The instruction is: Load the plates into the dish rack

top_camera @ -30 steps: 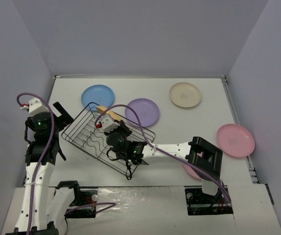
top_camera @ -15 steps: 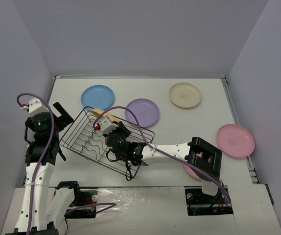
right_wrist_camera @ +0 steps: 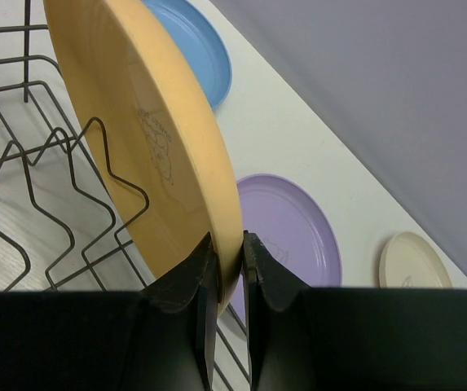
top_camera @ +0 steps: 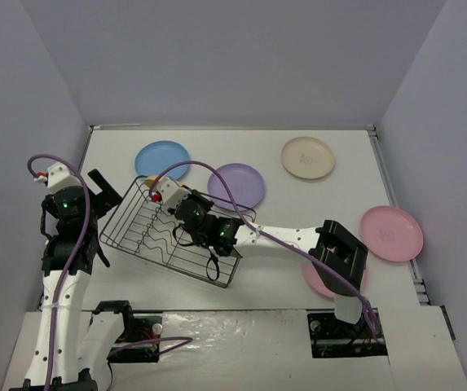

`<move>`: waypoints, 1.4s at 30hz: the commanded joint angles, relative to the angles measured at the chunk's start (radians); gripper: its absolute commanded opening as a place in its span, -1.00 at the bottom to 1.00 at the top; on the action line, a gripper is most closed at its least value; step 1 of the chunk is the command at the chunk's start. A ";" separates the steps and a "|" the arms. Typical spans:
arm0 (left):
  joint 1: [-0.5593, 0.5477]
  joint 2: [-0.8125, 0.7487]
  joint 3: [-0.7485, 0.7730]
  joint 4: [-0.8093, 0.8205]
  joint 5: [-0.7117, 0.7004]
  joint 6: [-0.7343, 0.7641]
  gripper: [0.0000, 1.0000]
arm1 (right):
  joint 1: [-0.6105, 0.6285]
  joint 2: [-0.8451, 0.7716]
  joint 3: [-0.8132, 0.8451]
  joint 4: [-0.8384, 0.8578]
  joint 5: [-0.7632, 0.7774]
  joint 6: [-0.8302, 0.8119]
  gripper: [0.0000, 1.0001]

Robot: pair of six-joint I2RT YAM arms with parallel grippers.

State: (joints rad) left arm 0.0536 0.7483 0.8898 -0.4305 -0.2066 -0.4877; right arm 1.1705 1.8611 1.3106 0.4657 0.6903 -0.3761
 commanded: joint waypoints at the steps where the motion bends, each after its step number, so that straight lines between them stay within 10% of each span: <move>1: 0.005 -0.006 0.032 0.041 0.009 -0.011 0.94 | -0.033 -0.014 0.125 -0.140 -0.185 0.102 -0.87; 24: 0.005 -0.009 0.032 0.042 0.010 -0.011 0.94 | -0.029 -0.036 0.059 -0.155 -0.267 0.215 0.04; 42: 0.005 -0.004 0.032 0.041 0.007 -0.011 0.94 | -0.023 -0.044 0.100 -0.042 -0.154 0.136 -0.96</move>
State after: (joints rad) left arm 0.0536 0.7475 0.8898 -0.4302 -0.1993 -0.4877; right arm 1.1354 1.8629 1.3564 0.3074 0.4932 -0.2147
